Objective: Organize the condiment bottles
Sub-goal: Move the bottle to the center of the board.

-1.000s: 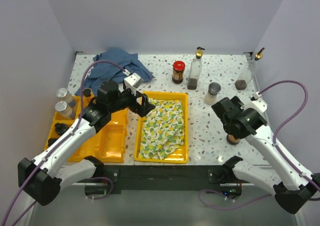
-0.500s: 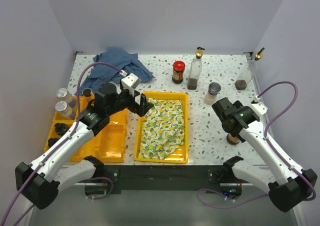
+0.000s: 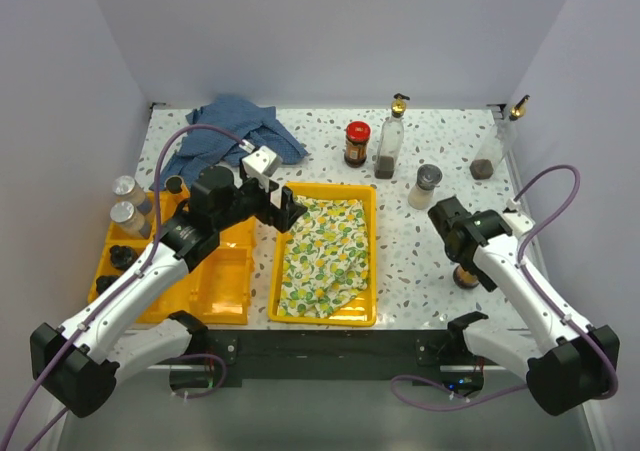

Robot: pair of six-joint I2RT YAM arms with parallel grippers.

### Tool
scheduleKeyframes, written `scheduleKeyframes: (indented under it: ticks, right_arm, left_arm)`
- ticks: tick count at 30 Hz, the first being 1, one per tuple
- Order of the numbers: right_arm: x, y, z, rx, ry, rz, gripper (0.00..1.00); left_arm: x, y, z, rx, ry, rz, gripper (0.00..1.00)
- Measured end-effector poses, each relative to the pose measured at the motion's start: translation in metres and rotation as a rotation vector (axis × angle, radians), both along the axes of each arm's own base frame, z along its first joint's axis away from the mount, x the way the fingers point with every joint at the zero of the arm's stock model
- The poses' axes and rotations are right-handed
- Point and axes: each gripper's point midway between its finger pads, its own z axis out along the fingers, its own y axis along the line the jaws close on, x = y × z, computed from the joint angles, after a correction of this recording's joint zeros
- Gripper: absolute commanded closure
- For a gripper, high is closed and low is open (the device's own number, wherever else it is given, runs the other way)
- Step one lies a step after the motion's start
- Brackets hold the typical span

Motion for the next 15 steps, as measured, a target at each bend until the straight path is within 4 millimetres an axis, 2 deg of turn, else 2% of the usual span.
scheduleKeyframes:
  ticks: [1,4,10,15]
  right_arm:
    - [-0.001,0.000,-0.001,-0.003,0.007,0.005,0.16]
    - [0.000,0.000,-0.002,-0.006,0.011,0.027,0.28]
    - [0.006,-0.002,-0.005,-0.036,0.025,0.106,0.28]
    - [0.027,0.008,-0.012,-0.040,0.053,0.250,0.28]
  left_arm:
    - [0.000,0.000,0.000,0.000,0.000,0.002,0.00]
    - [0.000,0.000,0.000,0.001,0.000,0.003,0.00]
    - [0.001,0.001,0.000,0.001,-0.001,0.005,0.00]
    - [0.001,0.001,0.000,0.002,-0.001,0.006,0.00]
